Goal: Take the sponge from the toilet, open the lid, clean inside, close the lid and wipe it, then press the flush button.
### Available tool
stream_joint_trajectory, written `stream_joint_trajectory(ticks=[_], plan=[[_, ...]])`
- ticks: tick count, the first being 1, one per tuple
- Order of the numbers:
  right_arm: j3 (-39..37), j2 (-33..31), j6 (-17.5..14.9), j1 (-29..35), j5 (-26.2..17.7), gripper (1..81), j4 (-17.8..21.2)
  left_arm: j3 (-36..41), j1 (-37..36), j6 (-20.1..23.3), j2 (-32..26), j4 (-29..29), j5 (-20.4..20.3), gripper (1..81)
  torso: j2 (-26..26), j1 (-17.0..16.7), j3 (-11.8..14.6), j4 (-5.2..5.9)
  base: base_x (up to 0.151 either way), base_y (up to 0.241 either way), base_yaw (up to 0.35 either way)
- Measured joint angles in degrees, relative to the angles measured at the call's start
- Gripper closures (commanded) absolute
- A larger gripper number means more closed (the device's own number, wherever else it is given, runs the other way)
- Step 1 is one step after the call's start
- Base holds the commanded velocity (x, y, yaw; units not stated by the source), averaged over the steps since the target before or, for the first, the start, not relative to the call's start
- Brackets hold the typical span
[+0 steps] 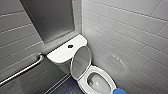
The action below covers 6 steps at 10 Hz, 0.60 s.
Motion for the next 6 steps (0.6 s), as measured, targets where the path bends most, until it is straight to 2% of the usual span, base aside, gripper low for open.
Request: stream_joint_trajectory(ticks=[3, 6], plan=[[-4.24, 3.47, 0.41, 6.69, -7.57, 81.1, 1.24, -0.02, 0.05, 0.02, 0.06, 0.01, 0.05, 1.0, -0.48, 0.29, 0.00, 0.00, 0.000, 0.000, 0.000], [-8.29, 6.14, 0.79, 11.61, -12.65, 81.1, 2.49, -0.06, 0.13, 0.02, 0.83, 0.01, 0.13, 1.0, -5.66, 3.50, 0.00, 0.00, 0.000, 0.000, 0.000]])
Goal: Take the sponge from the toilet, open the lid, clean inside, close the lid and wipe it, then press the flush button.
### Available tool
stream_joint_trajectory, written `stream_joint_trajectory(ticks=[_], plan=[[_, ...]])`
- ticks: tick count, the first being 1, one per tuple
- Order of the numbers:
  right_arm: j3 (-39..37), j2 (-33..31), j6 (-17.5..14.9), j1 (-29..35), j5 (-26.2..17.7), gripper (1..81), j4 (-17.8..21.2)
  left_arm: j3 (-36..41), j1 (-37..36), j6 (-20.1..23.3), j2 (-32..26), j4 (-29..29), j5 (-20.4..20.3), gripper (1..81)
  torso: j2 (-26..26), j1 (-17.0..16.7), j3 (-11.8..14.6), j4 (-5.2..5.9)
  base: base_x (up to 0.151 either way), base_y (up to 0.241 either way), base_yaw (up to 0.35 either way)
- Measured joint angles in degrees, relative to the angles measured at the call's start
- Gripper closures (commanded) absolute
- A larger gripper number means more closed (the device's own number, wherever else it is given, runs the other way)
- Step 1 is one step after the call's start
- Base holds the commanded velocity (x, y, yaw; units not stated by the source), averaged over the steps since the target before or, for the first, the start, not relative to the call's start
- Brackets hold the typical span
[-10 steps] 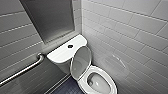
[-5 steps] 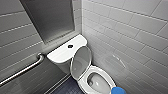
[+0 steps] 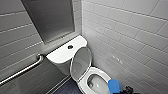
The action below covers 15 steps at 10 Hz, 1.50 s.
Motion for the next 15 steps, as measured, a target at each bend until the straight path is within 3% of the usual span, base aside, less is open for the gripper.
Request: stream_joint_trajectory(ticks=[4, 7, 9, 11, 15], plan=[[-6.14, 4.78, 1.16, 5.23, -6.53, 81.1, 0.60, -0.10, 0.16, 0.00, 0.30, -0.01, 0.09, 1.0, -2.88, 1.68, -0.22, 0.00, 0.000, 0.000, 0.000], [-7.63, 6.67, 2.49, 9.72, -9.46, 81.1, 0.73, -0.10, 0.00, 0.00, 0.55, -0.01, 0.07, 1.0, -2.93, 1.72, -4.18, 0.00, 0.000, 0.000, 0.000], [-9.68, 8.37, 4.74, 12.53, -10.76, 81.1, 0.73, -0.10, -0.30, 0.00, 0.59, -0.04, -0.13, 1.0, -2.93, 1.77, -5.09, 0.00, 0.000, 0.000, 0.000], [-14.71, 13.02, 7.03, 14.19, -12.25, 81.1, 0.73, -0.07, -0.22, 0.00, 0.59, -0.09, -0.13, 1.0, -2.93, 1.77, -5.12, 0.00, 0.000, 0.000, 0.000], [-28.59, 22.91, 8.63, 15.70, -15.23, 81.1, 0.71, -0.10, -0.30, -0.05, 0.61, -0.12, -0.17, 1.0, -2.93, 1.77, -5.57, 0.00, 0.000, 0.000, 0.000]])
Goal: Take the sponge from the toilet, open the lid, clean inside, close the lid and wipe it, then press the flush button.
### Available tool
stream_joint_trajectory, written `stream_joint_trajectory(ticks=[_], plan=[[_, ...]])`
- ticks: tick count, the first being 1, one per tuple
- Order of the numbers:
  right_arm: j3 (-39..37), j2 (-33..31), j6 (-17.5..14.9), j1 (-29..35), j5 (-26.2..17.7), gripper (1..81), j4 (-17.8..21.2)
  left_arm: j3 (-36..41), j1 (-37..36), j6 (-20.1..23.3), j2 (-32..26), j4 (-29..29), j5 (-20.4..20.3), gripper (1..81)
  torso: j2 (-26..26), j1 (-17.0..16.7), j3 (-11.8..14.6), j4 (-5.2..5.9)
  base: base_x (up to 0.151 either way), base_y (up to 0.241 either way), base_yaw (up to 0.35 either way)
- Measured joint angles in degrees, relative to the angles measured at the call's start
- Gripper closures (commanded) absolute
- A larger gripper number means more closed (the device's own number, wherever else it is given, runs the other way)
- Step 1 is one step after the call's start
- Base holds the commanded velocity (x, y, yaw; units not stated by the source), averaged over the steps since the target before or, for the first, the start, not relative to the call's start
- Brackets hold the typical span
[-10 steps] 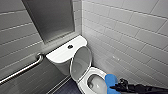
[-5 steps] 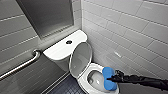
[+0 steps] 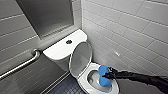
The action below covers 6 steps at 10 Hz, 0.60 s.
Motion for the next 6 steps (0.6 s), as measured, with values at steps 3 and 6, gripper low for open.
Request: stream_joint_trajectory(ticks=[3, 6], plan=[[-4.30, 7.12, 0.66, 1.33, -1.18, 81.1, -0.05, 0.00, -0.06, 0.02, 0.49, 0.00, 0.02, 1.0, 0.05, 0.04, -2.56, 0.00, 0.000, 0.000, 0.000], [-6.51, 8.72, 0.94, 4.63, -0.96, 81.1, -0.09, 0.00, -0.17, 0.02, 0.50, 0.00, -0.02, 1.0, 0.05, 0.06, -2.75, 0.00, 0.000, 0.000, 0.000]])
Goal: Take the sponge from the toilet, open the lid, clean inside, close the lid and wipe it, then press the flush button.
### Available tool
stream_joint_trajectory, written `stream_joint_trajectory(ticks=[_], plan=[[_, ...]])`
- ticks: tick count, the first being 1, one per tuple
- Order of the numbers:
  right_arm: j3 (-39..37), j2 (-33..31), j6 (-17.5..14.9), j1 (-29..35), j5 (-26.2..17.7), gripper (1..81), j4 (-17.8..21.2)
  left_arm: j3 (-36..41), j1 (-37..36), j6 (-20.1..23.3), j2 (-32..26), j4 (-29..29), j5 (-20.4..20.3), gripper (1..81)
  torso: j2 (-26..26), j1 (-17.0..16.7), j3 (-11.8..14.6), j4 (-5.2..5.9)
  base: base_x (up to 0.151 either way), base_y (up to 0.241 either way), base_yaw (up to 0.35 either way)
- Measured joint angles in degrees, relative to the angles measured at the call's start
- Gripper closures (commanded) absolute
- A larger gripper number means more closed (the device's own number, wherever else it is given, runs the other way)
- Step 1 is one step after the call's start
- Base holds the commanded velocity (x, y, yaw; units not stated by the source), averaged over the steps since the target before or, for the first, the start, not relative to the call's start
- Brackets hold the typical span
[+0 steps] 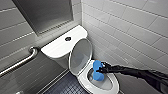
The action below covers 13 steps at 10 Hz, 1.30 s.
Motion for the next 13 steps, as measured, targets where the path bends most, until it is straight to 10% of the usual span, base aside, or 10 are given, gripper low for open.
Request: stream_joint_trajectory(ticks=[7, 13], plan=[[-12.70, 4.77, 0.24, -3.47, 6.07, 81.1, 0.06, -0.06, 0.87, 0.00, -0.48, -0.02, -0.02, 1.0, 0.00, 0.00, 0.00, 0.00, 0.000, 0.000, 0.000], [-3.96, -4.61, 6.34, -5.79, 12.00, 81.1, 0.44, -0.26, 0.98, 0.00, 0.41, 0.00, -0.13, 1.0, 0.00, 0.00, 0.00, 0.00, 0.000, 0.000, 0.000]])
